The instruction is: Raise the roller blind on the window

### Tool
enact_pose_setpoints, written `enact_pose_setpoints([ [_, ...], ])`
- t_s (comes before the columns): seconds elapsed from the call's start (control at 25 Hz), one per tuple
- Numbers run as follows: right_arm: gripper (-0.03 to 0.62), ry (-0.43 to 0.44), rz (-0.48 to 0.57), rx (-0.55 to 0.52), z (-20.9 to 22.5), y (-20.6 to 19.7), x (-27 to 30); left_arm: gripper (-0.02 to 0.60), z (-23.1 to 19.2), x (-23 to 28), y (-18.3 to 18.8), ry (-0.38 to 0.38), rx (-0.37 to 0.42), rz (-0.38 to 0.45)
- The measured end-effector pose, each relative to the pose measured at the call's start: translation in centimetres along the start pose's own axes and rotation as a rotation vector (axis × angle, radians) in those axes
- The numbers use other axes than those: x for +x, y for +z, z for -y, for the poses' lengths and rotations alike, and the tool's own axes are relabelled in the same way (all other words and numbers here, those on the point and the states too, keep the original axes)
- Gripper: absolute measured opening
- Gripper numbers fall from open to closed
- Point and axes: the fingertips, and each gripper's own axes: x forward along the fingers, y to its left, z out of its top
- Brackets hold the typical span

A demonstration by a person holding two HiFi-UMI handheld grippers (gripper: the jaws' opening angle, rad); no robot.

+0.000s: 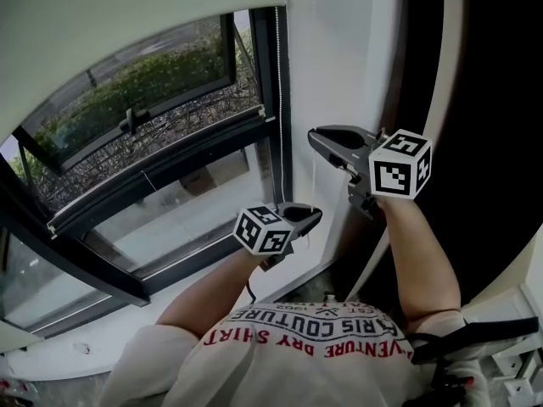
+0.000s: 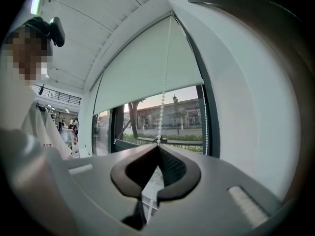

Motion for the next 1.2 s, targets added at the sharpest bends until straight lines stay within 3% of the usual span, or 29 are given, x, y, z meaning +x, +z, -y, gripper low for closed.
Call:
enact_pose_setpoints([
  [0.16, 0.006, -0.039, -0.008, -0.034, 0.4, -0.2, -0.2, 0.006, -0.6, 0.2, -0.1, 0.011, -0.004, 0.005],
  [0.36, 0.006, -0.073, -0.059, -0.045, 0.7, -2.9, 0.1, 0.006, -1.1, 0.8, -2.7, 0.024, -0.007, -0.047],
  [0.64, 0.006, -0.114, -0.110, -0.005, 1.1, -8.7, 0.2, 0.006, -2.2, 2.1, -8.2, 0.061, -0.036, -0.107],
  [1.04, 0.006, -0.122, -0.301, 0.050, 0.9, -19.5, 1.3, 0.006, -4.1, 2.9, -18.7, 0.109, -0.052, -0.303],
  [1.2, 0.006, -0.116, -0.309, 0.079, 0.7, -21.1, 1.6, 0.006, -4.7, 2.4, -20.4, 0.132, -0.055, -0.308],
])
